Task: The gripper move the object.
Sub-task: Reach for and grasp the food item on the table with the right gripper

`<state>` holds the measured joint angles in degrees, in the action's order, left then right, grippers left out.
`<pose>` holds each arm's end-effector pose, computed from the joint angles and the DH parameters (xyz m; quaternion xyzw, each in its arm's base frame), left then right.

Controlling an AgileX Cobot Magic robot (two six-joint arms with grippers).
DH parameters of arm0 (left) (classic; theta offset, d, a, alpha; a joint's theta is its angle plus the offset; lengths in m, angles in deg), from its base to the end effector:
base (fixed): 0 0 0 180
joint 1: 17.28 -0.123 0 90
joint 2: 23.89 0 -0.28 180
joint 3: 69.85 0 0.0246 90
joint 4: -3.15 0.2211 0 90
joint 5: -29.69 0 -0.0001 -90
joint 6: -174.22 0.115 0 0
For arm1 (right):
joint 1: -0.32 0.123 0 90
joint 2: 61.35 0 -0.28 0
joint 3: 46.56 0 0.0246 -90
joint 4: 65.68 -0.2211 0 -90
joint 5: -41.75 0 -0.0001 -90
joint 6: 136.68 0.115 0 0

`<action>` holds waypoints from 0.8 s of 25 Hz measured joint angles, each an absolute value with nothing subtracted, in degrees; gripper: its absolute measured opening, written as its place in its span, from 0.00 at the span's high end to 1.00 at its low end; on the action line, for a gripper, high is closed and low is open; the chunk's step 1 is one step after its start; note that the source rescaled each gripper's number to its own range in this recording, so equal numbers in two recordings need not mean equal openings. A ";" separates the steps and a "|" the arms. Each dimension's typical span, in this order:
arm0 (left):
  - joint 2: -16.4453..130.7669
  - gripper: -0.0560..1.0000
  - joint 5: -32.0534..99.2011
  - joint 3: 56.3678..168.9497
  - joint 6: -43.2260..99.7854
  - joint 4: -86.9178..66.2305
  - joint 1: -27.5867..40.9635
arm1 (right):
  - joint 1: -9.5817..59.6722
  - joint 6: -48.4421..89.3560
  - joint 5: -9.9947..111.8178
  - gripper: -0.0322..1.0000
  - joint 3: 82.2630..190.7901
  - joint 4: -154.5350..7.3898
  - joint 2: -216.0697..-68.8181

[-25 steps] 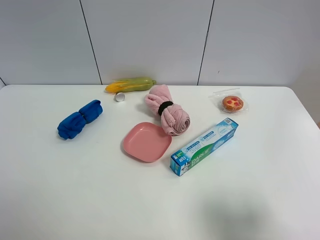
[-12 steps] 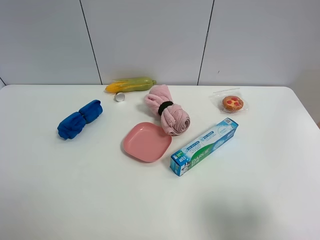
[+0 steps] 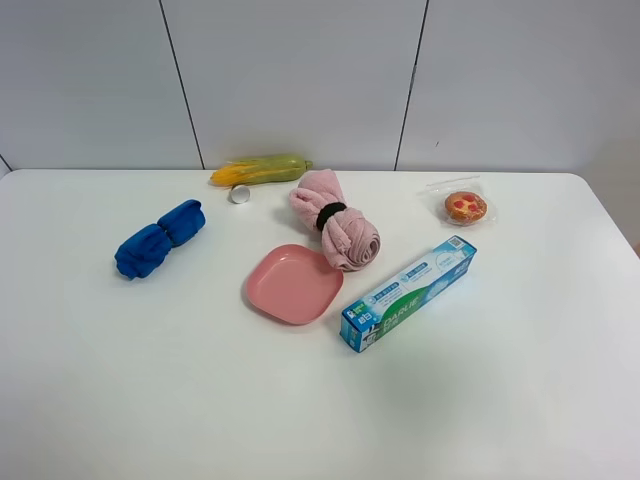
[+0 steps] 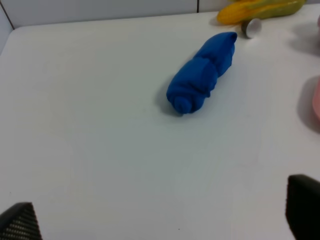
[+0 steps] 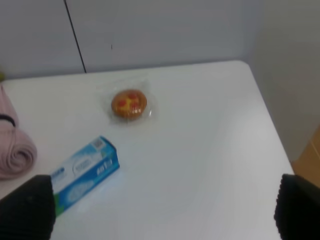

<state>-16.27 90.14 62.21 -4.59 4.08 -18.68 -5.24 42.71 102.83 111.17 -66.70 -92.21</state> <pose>-0.0058 0.0015 0.2549 -0.0019 0.8481 0.0201 0.5295 0.0266 -0.0008 0.3717 0.0356 0.8389 -0.0204 0.5428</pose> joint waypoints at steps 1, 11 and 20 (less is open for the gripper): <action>-16.27 0.00 90.14 62.21 -4.59 4.08 -18.68 | -5.24 42.71 102.83 0.23 114.34 -66.71 -95.19; -16.27 0.00 90.14 62.21 -4.59 4.08 -18.68 | -5.24 42.71 102.71 0.23 138.63 -66.83 -127.54; -16.27 0.00 90.14 62.21 -4.59 4.08 -18.68 | -5.24 42.83 101.36 0.23 144.48 -66.87 -146.80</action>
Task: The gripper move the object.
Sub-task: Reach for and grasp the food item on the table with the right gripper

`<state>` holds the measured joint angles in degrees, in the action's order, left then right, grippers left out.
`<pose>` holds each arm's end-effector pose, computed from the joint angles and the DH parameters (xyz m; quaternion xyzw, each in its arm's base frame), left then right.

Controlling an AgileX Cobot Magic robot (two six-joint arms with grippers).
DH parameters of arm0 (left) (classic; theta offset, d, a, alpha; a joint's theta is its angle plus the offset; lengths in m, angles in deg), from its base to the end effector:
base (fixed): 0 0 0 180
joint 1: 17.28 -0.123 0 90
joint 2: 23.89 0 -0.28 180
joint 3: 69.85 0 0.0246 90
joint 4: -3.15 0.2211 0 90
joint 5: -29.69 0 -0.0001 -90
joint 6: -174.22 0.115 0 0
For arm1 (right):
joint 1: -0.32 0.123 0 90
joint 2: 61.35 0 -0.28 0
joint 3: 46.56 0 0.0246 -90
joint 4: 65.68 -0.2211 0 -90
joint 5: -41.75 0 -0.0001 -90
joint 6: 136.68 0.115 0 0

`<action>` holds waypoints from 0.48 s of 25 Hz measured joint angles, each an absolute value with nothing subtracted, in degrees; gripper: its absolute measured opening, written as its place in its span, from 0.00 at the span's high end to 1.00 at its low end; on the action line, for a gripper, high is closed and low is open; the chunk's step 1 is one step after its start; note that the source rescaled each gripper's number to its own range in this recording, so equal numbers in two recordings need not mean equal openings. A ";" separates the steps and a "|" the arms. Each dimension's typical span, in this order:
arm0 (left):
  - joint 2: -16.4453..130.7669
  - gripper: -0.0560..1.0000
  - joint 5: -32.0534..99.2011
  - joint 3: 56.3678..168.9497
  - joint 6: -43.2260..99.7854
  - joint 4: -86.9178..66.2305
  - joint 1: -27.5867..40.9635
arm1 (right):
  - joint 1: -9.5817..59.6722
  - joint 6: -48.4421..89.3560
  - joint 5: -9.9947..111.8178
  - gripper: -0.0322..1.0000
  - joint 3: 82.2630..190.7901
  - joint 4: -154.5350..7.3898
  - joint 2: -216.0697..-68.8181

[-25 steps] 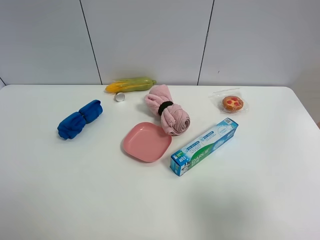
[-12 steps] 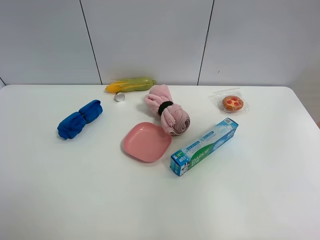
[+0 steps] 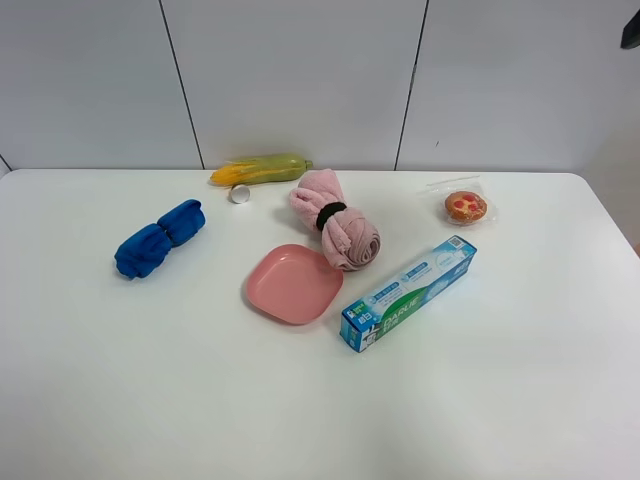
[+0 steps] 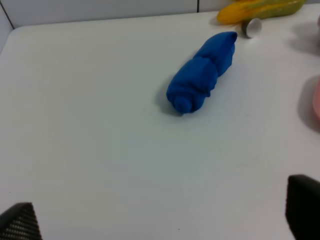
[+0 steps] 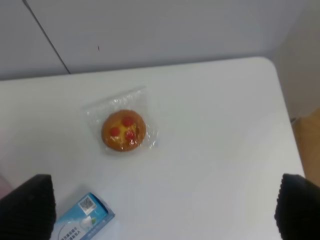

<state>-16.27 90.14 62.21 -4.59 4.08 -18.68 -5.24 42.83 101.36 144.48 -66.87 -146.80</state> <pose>-0.0058 0.0015 0.2549 -0.0019 0.8481 0.0201 0.5295 0.2657 -0.0238 0.4053 0.0421 0.9196 -0.0103 0.3905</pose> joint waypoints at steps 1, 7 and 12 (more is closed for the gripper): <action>-16.27 0.00 90.14 62.21 -4.59 4.08 -18.68 | -5.24 42.95 101.07 0.23 144.48 -66.87 -148.49; -16.27 0.00 90.14 62.21 -4.59 4.08 -18.68 | -5.24 43.32 97.19 0.23 144.54 -66.89 -158.25; -16.27 0.00 90.14 62.21 -4.59 4.08 -18.68 | -5.24 42.88 94.39 0.23 144.54 -70.05 -166.32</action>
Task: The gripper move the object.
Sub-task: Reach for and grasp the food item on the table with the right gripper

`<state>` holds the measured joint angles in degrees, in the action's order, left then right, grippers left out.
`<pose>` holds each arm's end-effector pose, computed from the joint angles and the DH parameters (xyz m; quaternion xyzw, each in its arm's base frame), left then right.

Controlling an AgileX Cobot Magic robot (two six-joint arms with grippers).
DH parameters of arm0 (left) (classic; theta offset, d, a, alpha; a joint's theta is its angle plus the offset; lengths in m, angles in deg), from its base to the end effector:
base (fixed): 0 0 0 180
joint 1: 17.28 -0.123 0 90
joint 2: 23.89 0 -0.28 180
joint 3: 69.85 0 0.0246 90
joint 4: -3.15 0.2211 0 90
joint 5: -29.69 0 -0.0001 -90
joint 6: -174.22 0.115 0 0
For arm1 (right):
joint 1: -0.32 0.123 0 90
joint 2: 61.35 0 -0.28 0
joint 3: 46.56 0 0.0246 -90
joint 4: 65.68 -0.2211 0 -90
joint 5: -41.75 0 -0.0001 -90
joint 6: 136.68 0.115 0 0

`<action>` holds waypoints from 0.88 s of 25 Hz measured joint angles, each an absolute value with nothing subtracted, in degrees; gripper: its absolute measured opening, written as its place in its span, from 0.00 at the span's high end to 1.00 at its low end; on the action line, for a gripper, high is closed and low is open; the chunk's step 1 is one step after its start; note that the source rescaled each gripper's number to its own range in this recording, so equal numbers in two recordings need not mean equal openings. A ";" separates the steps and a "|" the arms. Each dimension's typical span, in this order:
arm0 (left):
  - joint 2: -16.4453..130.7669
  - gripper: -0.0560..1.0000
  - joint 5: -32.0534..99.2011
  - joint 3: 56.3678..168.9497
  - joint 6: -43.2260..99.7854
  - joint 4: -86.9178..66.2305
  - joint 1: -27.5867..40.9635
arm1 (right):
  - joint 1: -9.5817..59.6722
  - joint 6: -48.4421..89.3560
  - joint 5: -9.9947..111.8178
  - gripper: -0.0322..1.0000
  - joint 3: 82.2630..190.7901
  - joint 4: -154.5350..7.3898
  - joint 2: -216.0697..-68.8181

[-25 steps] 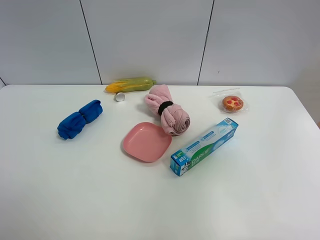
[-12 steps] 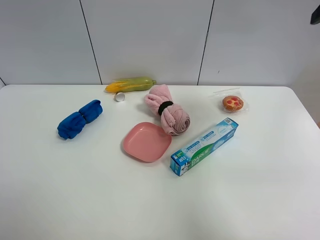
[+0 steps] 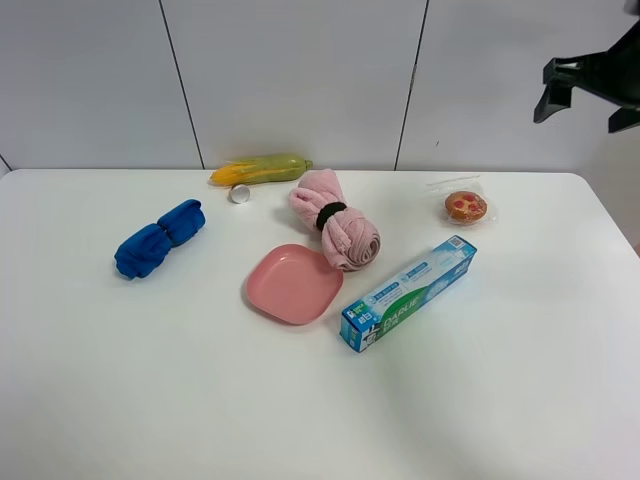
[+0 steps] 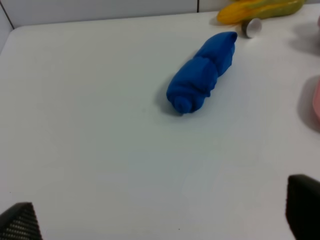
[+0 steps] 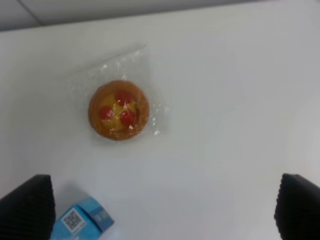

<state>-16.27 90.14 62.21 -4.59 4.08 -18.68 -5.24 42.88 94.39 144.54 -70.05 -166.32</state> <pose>-0.0058 0.0015 0.2549 -0.0019 0.8481 0.0201 0.5295 0.3570 -0.0277 0.3074 0.0562 0.9553 0.0206 0.2894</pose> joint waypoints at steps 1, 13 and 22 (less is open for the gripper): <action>-16.27 0.00 90.14 62.21 -4.59 4.08 -18.68 | -5.24 42.44 93.42 0.23 144.54 -71.02 -167.69; -16.27 0.00 90.14 62.21 -4.59 4.08 -18.68 | -5.10 34.02 81.64 0.23 144.59 -74.70 -183.51; -16.27 0.00 90.14 62.21 -4.59 4.08 -18.68 | 2.21 29.12 69.68 0.23 144.59 -72.19 -187.99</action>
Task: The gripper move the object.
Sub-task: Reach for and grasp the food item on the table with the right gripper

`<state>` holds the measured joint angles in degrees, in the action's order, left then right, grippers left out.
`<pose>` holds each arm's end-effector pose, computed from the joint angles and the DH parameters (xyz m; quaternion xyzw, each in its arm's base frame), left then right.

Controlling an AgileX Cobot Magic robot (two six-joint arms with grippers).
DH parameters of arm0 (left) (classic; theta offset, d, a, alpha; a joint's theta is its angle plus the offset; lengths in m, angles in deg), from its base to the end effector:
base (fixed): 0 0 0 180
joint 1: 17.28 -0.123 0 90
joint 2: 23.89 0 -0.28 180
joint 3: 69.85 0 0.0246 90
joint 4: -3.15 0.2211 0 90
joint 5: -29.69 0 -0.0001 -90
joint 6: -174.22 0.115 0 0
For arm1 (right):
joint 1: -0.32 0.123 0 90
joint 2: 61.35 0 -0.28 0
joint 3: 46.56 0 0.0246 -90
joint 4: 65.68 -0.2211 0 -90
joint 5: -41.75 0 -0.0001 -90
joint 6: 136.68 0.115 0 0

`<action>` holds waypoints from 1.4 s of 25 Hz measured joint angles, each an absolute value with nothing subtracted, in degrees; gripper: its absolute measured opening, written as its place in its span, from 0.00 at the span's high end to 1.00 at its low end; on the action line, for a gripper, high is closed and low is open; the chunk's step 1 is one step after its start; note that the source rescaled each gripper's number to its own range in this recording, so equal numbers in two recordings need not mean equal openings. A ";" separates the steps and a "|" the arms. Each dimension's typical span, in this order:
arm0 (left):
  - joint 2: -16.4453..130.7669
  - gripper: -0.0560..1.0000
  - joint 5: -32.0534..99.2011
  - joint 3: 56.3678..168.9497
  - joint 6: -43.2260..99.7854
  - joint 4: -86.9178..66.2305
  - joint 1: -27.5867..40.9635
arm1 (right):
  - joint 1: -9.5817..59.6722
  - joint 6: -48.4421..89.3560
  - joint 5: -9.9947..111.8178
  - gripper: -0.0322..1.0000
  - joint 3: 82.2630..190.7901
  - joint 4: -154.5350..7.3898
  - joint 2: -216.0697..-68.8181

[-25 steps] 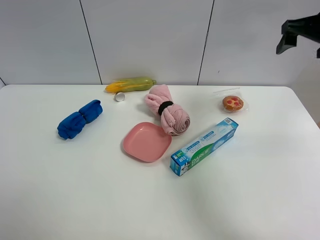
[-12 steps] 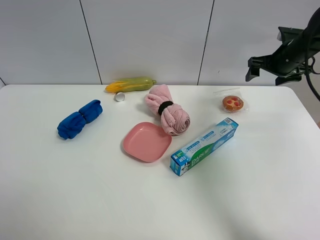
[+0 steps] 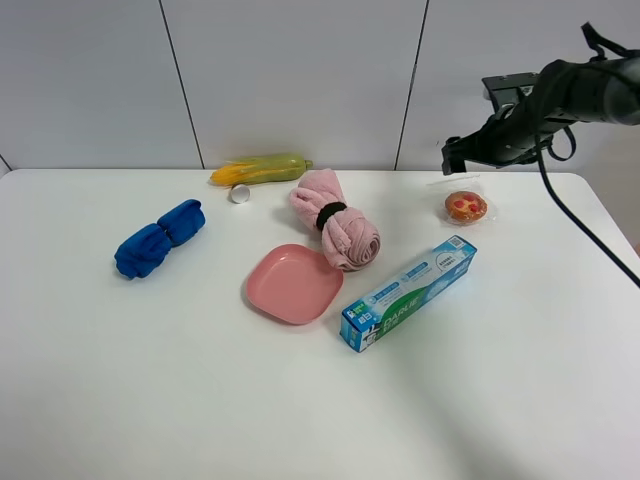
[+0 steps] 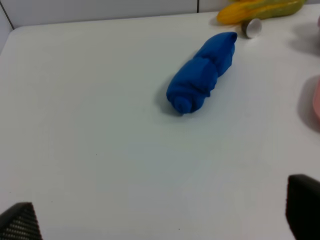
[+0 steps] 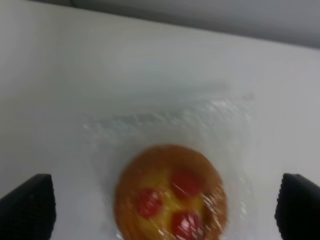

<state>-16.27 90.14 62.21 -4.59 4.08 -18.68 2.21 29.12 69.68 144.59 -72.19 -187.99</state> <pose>-0.0058 0.0015 0.2549 -0.0019 0.8481 0.0201 0.5295 0.4454 0.0208 0.1826 -0.0938 0.9441 0.0072 0.3159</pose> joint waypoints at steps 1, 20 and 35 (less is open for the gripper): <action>-16.27 0.00 90.14 62.21 -4.59 4.08 -18.68 | 3.06 29.13 68.66 0.23 144.59 -71.58 -188.35; -16.27 0.00 90.14 62.21 -4.59 4.08 -18.68 | 4.69 36.16 69.76 0.23 144.77 -65.68 -194.24; -16.27 0.00 90.14 62.21 -4.59 4.08 -18.68 | 2.28 48.71 72.62 0.23 144.77 -53.23 -196.41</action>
<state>-16.27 90.14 62.21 -4.59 4.08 -18.68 2.28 48.71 72.62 144.77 -53.23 -196.41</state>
